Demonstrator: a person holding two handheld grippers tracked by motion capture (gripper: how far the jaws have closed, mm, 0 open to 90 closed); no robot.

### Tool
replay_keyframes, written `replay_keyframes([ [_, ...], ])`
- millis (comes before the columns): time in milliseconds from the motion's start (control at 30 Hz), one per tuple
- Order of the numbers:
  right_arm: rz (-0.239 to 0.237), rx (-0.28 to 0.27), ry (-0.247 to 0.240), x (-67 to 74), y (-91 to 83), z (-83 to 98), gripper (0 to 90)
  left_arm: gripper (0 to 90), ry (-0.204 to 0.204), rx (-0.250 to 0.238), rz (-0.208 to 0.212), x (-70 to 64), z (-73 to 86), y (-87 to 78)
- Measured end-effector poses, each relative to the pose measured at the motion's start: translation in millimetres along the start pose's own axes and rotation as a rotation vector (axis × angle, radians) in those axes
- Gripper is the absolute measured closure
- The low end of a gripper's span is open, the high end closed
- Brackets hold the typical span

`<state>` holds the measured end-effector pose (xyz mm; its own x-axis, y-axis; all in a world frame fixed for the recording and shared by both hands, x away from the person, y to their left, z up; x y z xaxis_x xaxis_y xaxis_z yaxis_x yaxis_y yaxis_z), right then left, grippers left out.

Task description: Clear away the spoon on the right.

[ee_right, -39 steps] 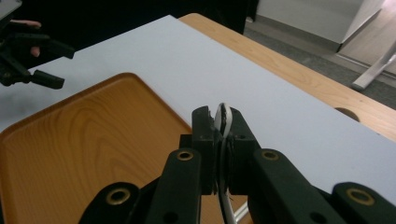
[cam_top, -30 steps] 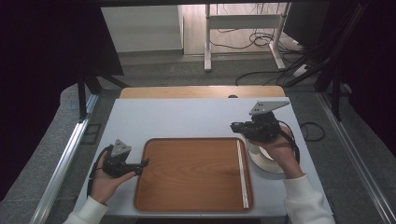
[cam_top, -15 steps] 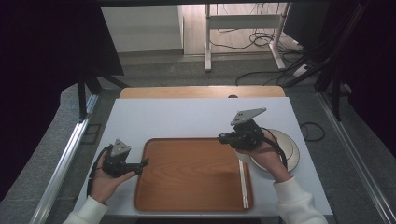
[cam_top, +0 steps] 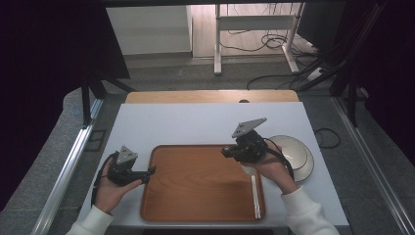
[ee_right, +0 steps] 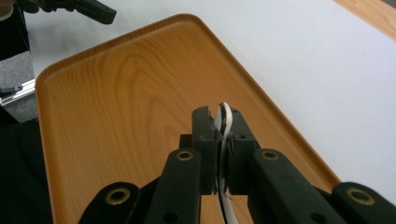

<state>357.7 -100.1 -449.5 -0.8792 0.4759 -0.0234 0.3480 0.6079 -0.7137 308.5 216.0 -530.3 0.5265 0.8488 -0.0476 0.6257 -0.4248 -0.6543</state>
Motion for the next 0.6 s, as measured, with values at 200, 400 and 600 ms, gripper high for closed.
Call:
replay_keyframes([
  [200, -0.015, 0.032, -0.008, 5.5, 8.4, 2.5, 84.5, 15.6, -0.001, -0.001, -0.001, -0.2, -0.1, 0.1],
  [400, -0.031, 0.069, -0.024, 11.1, 20.4, 6.4, 84.5, 15.6, 0.001, 0.002, -0.002, -0.3, 0.3, 0.9],
  [600, -0.047, 0.129, -0.046, 18.7, 37.2, 13.1, 84.4, 15.5, 0.002, 0.003, -0.003, 0.1, 0.4, 0.7],
])
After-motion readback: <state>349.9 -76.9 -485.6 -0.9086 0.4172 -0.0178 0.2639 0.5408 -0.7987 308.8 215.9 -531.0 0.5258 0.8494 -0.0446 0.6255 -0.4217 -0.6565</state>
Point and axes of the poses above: each handheld gripper's, and its own axes: y roughly forward along the jaws, z roughly out of its underside, x roughly to its left, the point moved 6 cm from there along y, roughly forward along the jaws, and after that the axes turned 5 degrees about z, right-handed, at the moved point
